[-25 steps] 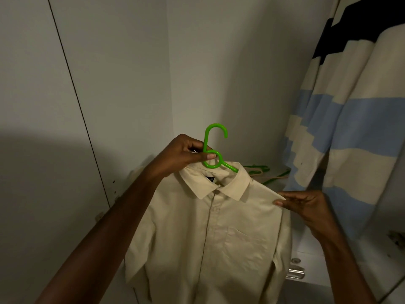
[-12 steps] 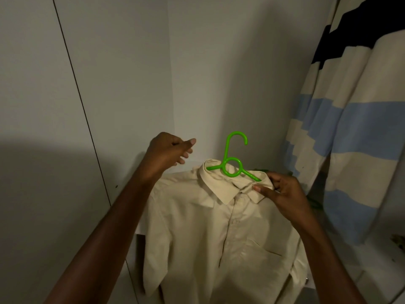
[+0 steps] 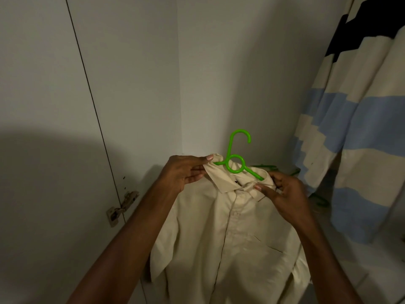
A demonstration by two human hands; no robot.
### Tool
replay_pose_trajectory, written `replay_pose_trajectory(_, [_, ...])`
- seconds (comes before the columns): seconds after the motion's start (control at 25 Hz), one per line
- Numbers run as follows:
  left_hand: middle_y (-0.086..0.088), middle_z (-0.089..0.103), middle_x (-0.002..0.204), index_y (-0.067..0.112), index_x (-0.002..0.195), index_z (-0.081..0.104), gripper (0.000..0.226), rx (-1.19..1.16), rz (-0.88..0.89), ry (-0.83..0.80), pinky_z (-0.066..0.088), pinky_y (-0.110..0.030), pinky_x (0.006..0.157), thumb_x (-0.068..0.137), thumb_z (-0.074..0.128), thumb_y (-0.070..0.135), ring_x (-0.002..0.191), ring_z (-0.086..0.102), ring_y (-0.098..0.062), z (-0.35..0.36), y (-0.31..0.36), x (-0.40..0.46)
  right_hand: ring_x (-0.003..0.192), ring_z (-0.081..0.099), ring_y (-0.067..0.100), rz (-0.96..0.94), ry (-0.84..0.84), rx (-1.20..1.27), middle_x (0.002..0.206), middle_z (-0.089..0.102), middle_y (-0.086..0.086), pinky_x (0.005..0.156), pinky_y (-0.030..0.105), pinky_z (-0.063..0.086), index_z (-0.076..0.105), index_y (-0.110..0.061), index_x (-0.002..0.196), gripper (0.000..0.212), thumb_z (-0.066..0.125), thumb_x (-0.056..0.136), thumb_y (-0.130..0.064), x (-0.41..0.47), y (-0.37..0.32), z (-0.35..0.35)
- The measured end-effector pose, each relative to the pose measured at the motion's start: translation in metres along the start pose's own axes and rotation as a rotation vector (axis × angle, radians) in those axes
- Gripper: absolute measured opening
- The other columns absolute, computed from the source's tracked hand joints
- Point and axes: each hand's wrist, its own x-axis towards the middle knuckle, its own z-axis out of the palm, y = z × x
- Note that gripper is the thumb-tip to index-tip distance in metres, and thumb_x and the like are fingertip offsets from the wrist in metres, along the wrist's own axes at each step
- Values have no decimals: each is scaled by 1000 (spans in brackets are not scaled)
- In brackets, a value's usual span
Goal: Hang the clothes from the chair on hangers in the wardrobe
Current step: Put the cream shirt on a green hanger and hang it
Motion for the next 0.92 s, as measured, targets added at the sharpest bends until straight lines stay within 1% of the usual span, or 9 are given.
replay_pose_trajectory(0.08, [-5,73,74,4,94,76,37,-58,3,43,57,-21,60,66,94,20,60,67,-10,3,-2,3,95,71,2,-23,7,-57,101,76,-16,84,32,59,72,-31,110,30,82,83,-21,-2,-2,2])
replay_pose_trajectory(0.2, [2,63,68,7,90,73,28,-198,-113,-28,37,-14,40,68,90,12,45,48,-1,8,-6,7,99,71,4,-47,27,-125,104,76,-14,85,38,59,74,-25,115,30,81,86,-25,-2,-2,1])
replay_pose_trajectory(0.36, [6,53,61,9,88,69,3,-298,-250,-176,28,-13,40,90,70,7,42,36,-1,6,-11,5,97,71,10,-87,58,-181,104,76,-11,82,40,60,74,-23,117,31,79,86,-27,-5,-1,-3])
replay_pose_trajectory(0.44, [4,54,66,10,90,70,4,-339,-303,-209,30,-15,41,90,69,14,47,40,-3,4,-14,2,96,70,11,-78,68,-191,103,74,-11,82,37,59,73,-22,117,32,79,86,-29,-6,-2,-6])
replay_pose_trajectory(0.52, [0,61,73,9,93,72,14,-316,-319,-202,39,-19,45,91,68,22,54,50,-8,3,-16,-2,95,70,10,-76,69,-181,102,74,-11,81,34,59,73,-21,115,32,80,85,-27,-5,-2,-6])
replay_pose_trajectory(0.64, [-4,70,80,9,94,73,18,-150,-217,-91,55,-27,61,91,71,27,70,66,-16,5,-18,-4,93,71,8,-72,59,-133,99,76,-10,80,35,59,73,-24,111,30,83,82,-22,-5,-2,-4])
replay_pose_trajectory(0.72, [-4,72,83,12,93,74,17,-124,-147,-39,59,-31,71,88,77,28,78,69,-18,6,-18,-5,92,71,4,-62,56,-107,98,75,-12,80,34,60,71,-27,109,31,84,82,-19,-4,-3,-5])
replay_pose_trajectory(0.8, [-3,72,84,13,91,74,18,-180,-149,-43,57,-28,68,83,82,27,77,67,-17,6,-18,-6,95,71,4,-57,47,-86,100,75,-13,84,33,59,72,-26,111,32,84,82,-17,-2,-3,-4])
replay_pose_trajectory(0.92, [-2,72,84,11,93,76,22,-237,-120,-17,52,-21,54,80,85,26,71,61,-12,6,-21,-6,99,71,7,-68,27,-82,106,76,-9,87,37,59,73,-19,116,34,83,83,-17,1,-3,-3])
